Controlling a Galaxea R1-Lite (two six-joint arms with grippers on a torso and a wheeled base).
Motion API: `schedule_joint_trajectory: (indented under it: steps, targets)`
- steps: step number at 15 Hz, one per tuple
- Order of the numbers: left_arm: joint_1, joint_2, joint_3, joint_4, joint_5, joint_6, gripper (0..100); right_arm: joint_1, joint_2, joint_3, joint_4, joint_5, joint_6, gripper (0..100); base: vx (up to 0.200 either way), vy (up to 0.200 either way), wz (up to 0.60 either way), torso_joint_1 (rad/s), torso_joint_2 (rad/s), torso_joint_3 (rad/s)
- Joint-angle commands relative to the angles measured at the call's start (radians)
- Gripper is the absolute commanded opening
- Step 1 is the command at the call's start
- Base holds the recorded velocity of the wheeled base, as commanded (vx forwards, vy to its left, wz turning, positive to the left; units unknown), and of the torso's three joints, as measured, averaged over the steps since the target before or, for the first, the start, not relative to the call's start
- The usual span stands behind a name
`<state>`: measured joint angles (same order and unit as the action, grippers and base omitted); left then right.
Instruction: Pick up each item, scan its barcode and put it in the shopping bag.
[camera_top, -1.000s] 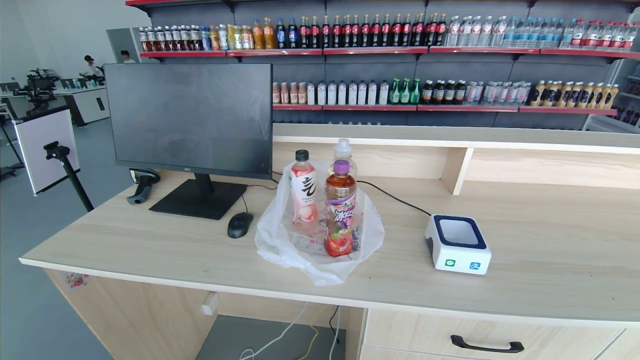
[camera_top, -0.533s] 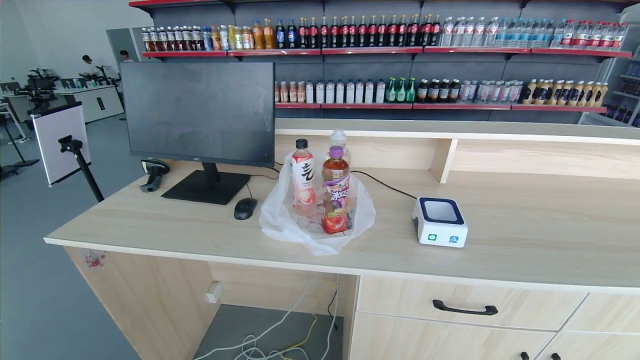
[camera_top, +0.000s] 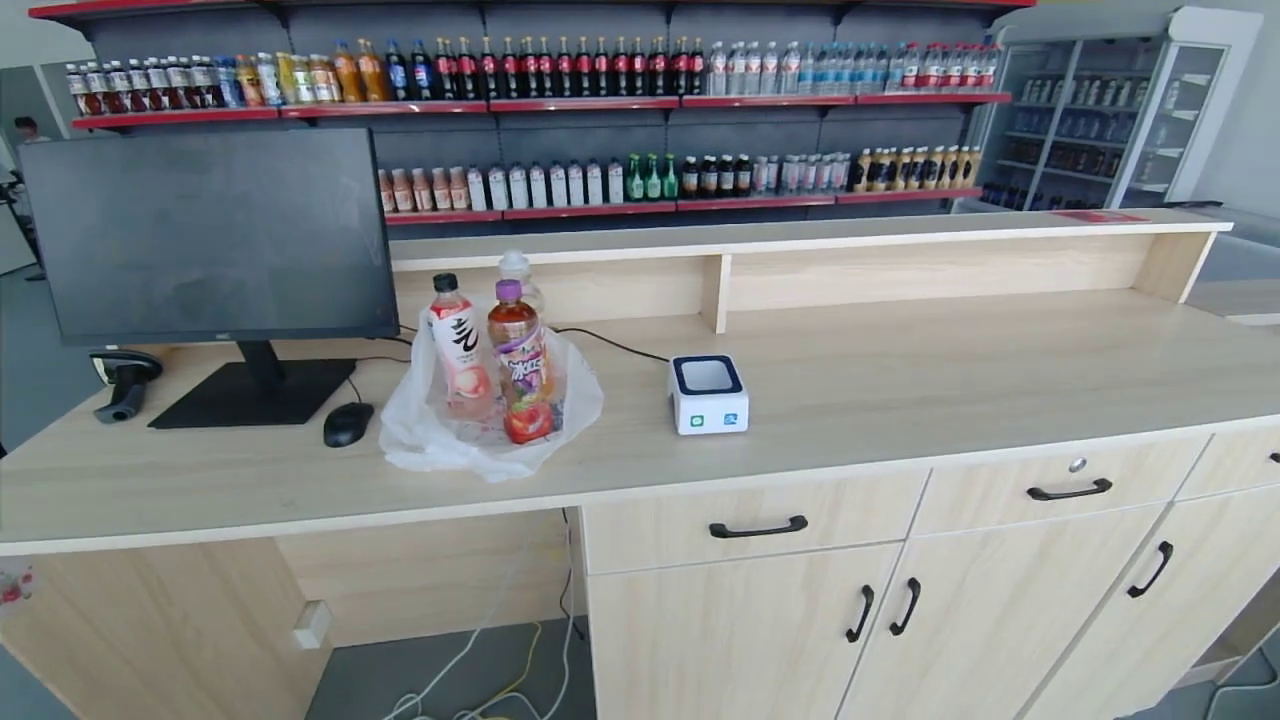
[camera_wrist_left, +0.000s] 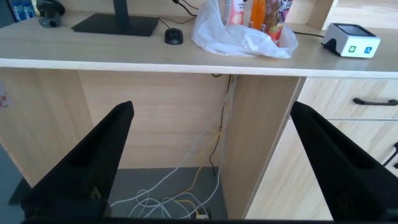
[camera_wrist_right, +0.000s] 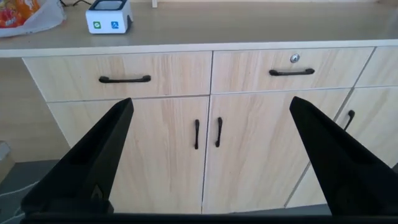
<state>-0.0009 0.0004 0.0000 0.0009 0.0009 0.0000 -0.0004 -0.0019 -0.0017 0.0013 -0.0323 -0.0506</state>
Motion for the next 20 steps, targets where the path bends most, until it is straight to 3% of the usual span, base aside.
schedule_joint_trajectory:
  steps: [1, 9, 12, 16, 20]
  targets:
    - [0.002, 0.000, 0.000, -0.001, 0.001, 0.000, 100, 0.000, 0.002, 0.000, 0.000, 0.000, 0.000, 100, 0.000, -0.200, 0.00, 0.022, 0.00, -0.002]
    - [0.001, 0.000, 0.000, 0.001, 0.001, 0.000, 100, 0.000, 0.002, 0.000, 0.002, 0.000, 0.000, 100, 0.000, -0.200, 0.00, 0.003, 0.00, 0.003]
    - [0.001, 0.000, 0.000, 0.001, 0.001, 0.000, 100, 0.000, 0.002, 0.000, 0.002, 0.000, 0.008, 100, 0.000, -0.200, 0.60, 0.001, 0.00, 0.004]
    - [0.001, 0.000, 0.000, 0.001, 0.001, 0.000, 100, 0.000, 0.002, 0.000, 0.002, 0.000, 0.029, 100, 0.000, -0.200, 0.00, 0.004, 0.00, 0.002]
    - [0.001, 0.000, 0.000, 0.001, 0.001, 0.000, 100, 0.000, 0.002, 0.000, 0.002, 0.000, 0.031, 100, 0.000, 0.000, 0.00, -0.068, 0.13, 0.070]
